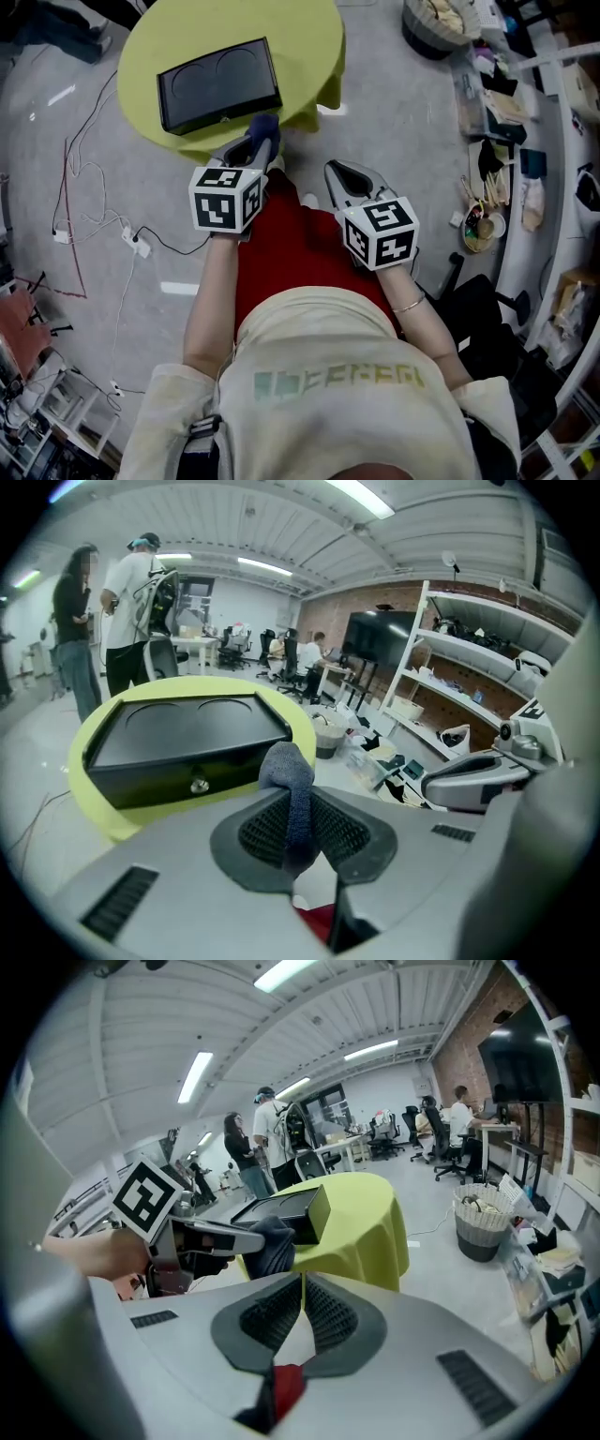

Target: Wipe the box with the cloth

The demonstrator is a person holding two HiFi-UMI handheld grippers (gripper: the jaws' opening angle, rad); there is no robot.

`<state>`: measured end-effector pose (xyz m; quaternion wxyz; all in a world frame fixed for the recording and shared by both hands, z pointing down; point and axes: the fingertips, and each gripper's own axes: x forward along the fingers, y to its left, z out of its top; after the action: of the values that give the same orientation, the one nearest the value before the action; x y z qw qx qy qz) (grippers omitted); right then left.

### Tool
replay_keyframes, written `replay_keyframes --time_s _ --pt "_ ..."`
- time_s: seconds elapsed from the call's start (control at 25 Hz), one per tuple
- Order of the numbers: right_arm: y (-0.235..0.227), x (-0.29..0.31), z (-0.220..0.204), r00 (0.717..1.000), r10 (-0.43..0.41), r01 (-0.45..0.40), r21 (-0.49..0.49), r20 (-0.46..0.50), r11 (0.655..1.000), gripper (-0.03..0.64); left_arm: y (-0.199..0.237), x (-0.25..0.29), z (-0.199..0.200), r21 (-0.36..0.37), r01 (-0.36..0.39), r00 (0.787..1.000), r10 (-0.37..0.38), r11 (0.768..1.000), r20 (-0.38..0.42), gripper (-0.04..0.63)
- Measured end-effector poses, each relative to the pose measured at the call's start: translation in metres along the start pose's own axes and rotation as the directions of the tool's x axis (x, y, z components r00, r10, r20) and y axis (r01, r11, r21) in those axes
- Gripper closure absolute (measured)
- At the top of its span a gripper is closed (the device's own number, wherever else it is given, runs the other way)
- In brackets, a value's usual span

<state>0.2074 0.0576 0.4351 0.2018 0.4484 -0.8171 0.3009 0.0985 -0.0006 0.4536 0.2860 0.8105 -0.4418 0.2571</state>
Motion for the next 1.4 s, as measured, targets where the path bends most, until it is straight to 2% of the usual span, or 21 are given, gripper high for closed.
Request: replay_keyframes --time_s 0.28,0.52,0.84,1.2,1.4 --pt "0.034 -0.002 0.009 0.994 0.086 -0.081 -0.071 0.065 0.994 0.578 0.01 -0.045 -0.02 -0.081 -0.067 0.993 0.074 0.994 0.09 0.532" --pt "0.07 0.003 0.029 0.982 0.146 -0.13 -0.132 0.123 0.983 0.578 0.032 -0.093 -0.024 -0.124 -0.121 0.967 0.145 0.985 0.208 0.532" --pt "0.119 0.0 0.069 0.956 0.165 -0.127 -0.164 0.244 0.978 0.578 0.064 -0.158 -0.006 -0.088 -0.158 0.919 0.179 0.984 0.351 0.532" --pt "0.157 -0.009 0.095 0.917 0.117 -0.047 -0.188 0.382 0.981 0.578 0.085 -0.206 0.012 -0.034 -0.139 0.882 0.14 0.99 0.451 0.532" --pt "0.173 -0.015 0.105 0.889 0.096 -0.013 -0.185 0.448 0.983 0.578 0.092 -0.223 0.017 -0.018 -0.132 0.872 0.125 0.991 0.474 0.532"
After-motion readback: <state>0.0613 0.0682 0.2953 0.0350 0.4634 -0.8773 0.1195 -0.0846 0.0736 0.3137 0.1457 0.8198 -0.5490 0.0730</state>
